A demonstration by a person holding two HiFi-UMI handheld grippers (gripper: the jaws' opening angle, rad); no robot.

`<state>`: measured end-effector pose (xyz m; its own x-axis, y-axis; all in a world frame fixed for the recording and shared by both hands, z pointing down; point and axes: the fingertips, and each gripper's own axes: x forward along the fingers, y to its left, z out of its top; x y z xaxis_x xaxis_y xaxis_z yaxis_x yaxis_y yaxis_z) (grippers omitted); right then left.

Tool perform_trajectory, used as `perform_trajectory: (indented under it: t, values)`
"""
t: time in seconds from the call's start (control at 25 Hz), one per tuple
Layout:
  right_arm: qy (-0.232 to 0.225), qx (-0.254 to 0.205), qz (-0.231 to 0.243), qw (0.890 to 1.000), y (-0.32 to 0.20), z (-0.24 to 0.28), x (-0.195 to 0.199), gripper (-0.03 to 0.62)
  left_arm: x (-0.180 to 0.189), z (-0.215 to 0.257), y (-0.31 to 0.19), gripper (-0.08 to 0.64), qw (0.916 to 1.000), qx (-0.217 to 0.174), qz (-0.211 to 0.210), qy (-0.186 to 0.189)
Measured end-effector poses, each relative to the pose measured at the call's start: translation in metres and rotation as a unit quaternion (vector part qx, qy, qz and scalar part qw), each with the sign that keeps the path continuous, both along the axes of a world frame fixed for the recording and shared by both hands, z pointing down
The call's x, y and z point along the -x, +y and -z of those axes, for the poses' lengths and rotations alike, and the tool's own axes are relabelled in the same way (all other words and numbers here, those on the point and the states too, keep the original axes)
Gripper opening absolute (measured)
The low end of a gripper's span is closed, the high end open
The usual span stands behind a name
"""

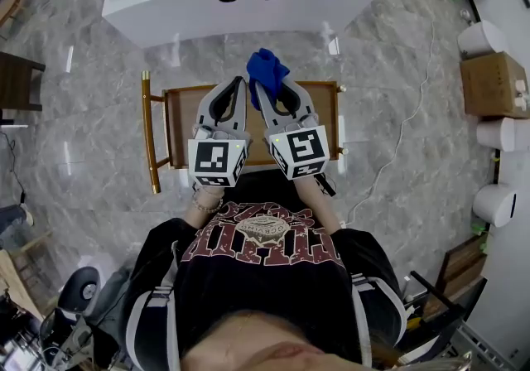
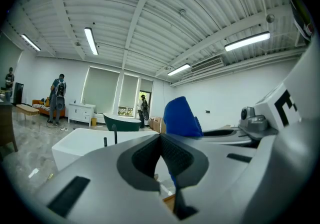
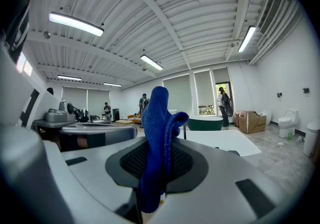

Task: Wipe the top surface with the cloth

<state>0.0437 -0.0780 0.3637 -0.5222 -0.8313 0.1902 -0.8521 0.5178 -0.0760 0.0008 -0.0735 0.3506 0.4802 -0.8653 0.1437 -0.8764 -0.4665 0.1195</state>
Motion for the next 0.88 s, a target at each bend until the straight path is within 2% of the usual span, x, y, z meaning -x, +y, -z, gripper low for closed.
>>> perform_trajectory:
  t: [0.28, 0.44, 0.88]
  values:
    - [-0.002, 0.001, 0.007, 1.0, 0.0018, 0.0008, 0.0049, 0.087, 0.0004, 0.0016, 0.0007, 0.048, 0.9998, -0.008, 0.0, -0.017]
    - [-0.004, 0.0, 0.009, 1.0, 0.0016, 0.0007, 0.0064, 0.087, -0.0007, -0.0004, 0.0003, 0.048, 0.9999, -0.004, -0.002, -0.011]
    - [0.003, 0.004, 0.015, 1.0, -0.0013, -0.0036, 0.0089, 0.087, 0.0006, -0.0049, -0.0023, 0.048, 0.9997, -0.007, 0.001, -0.025]
